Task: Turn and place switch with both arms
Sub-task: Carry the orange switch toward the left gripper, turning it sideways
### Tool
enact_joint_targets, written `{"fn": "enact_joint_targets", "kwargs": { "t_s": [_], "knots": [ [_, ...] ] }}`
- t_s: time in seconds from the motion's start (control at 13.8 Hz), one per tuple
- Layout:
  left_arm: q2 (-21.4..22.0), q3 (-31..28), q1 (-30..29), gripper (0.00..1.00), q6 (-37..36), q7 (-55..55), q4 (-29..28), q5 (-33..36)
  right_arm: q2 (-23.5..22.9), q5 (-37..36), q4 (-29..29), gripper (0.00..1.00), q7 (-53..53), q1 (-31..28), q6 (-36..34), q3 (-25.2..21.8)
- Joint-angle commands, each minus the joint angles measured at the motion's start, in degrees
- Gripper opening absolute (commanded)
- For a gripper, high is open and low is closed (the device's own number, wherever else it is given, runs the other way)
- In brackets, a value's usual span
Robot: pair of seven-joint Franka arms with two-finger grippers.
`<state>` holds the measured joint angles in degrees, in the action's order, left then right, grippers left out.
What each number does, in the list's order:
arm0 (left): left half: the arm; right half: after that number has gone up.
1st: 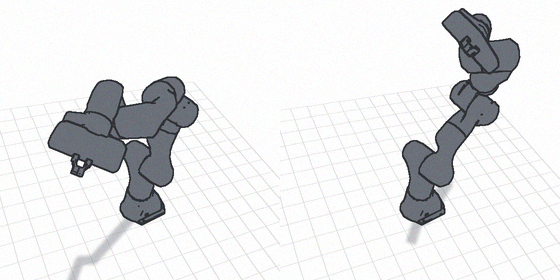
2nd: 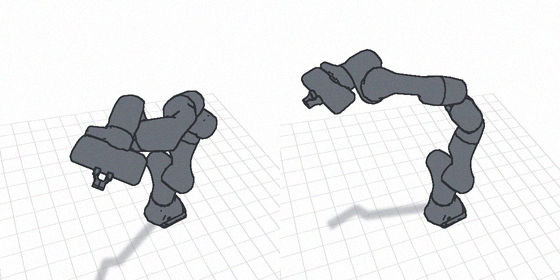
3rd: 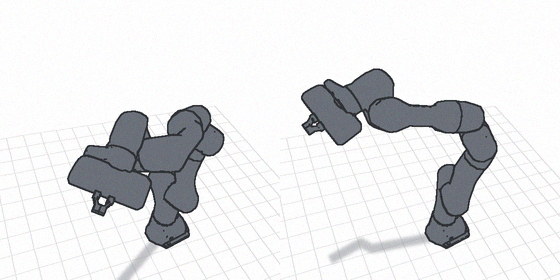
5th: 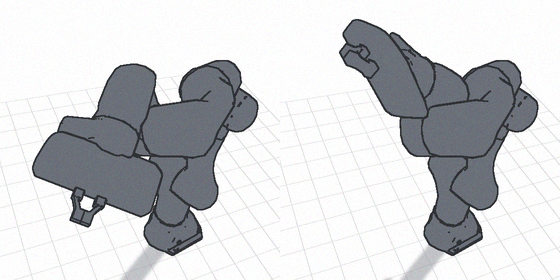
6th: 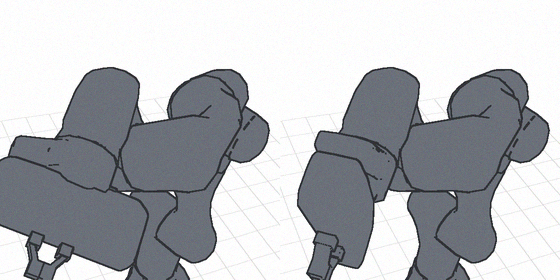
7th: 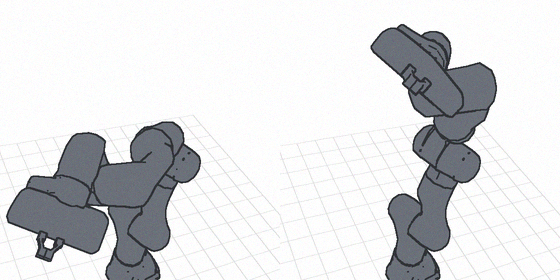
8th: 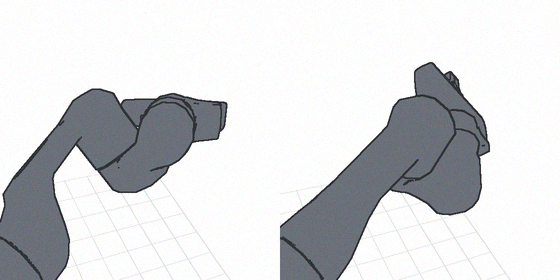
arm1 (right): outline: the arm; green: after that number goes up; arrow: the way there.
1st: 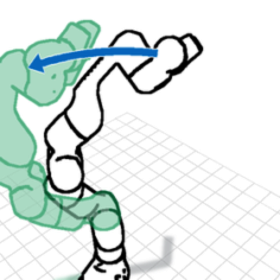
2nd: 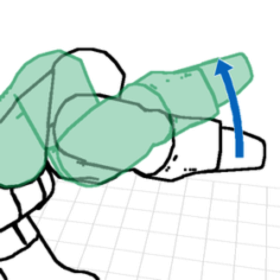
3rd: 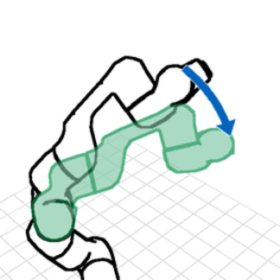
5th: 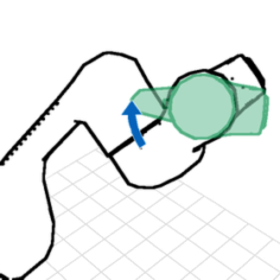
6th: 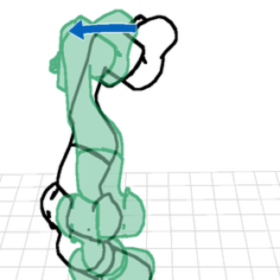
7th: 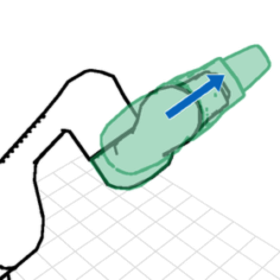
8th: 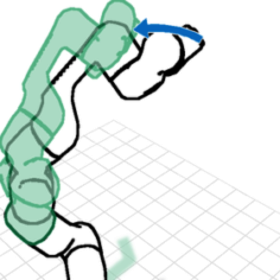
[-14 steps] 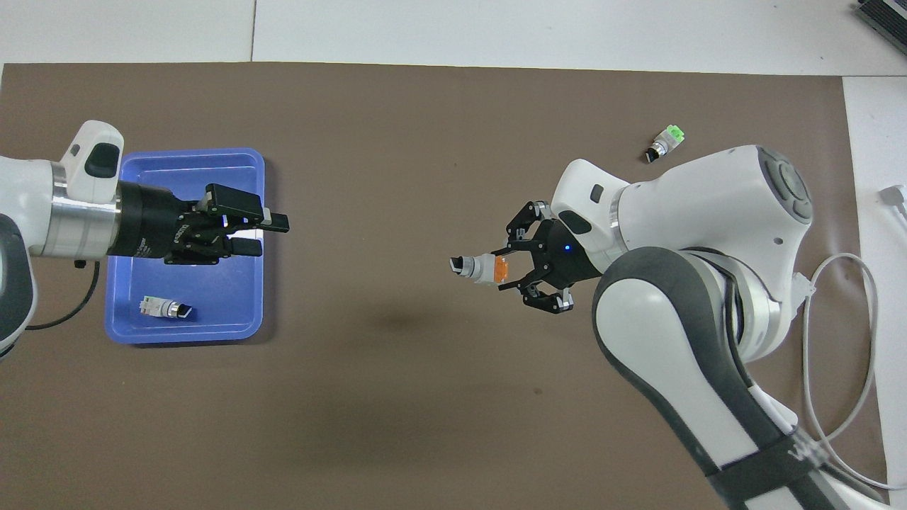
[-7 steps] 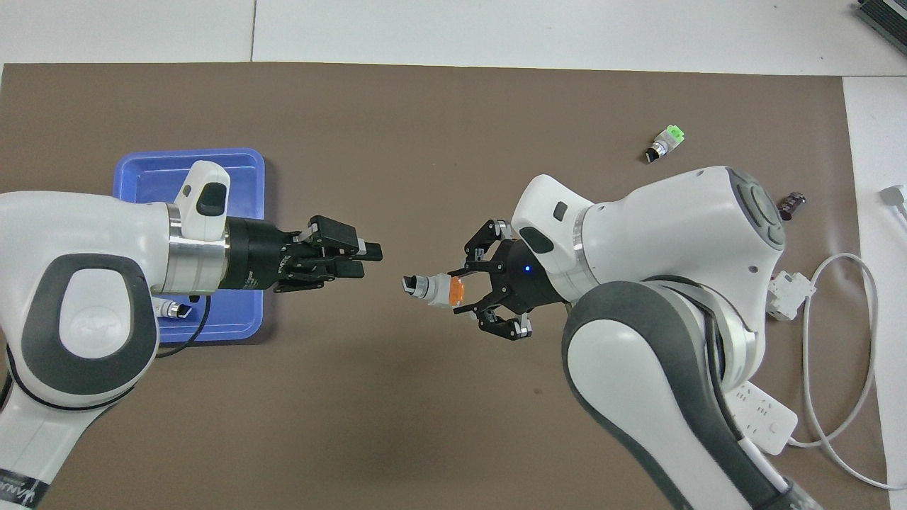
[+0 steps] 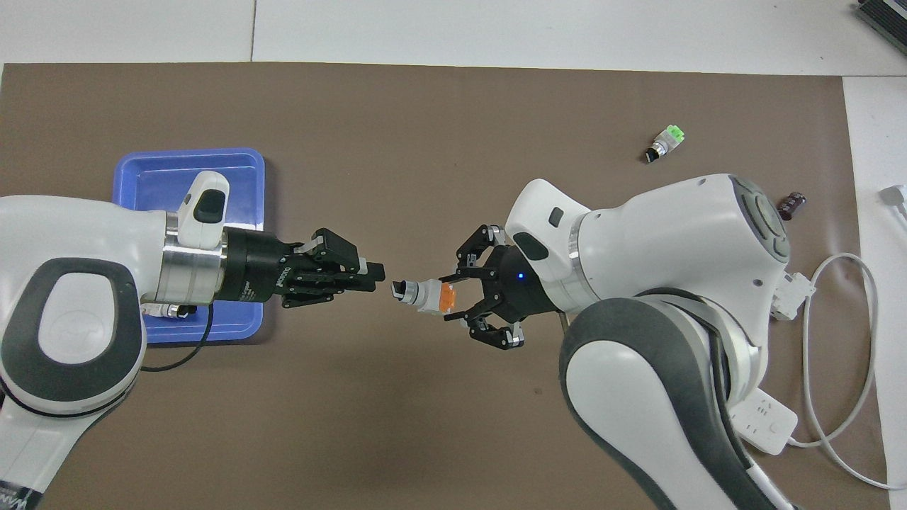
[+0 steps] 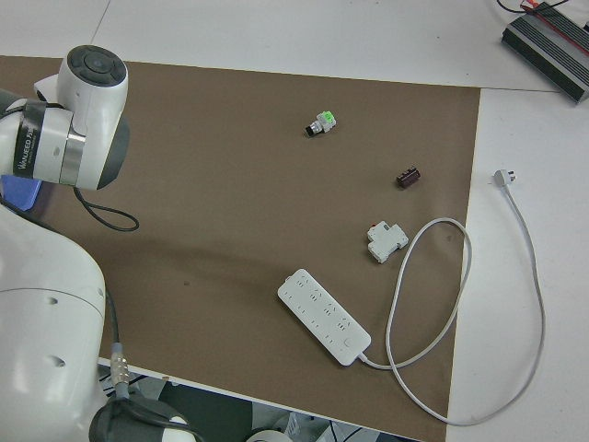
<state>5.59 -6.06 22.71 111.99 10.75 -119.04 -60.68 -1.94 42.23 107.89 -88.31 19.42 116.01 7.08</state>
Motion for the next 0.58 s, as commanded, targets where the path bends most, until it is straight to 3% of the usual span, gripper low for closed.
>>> {"fn": "enact_joint_targets", "kwargs": {
  "t_s": [0.0, 0.51],
  "knots": [
    [1.35, -0.01, -0.83, 0.25, -2.38, 3.73, -0.4, -1.28, 0.97, 1.54, 0.65, 0.0, 1.39, -0.17, 0.62, 0.74],
    [1.0, -0.01, -0.65, 0.22, -3.44, 6.74, 0.83, -2.86, 1.15, 1.54, 0.65, 0.0, 2.0, -0.17, 0.53, 0.83]
  ]
}}
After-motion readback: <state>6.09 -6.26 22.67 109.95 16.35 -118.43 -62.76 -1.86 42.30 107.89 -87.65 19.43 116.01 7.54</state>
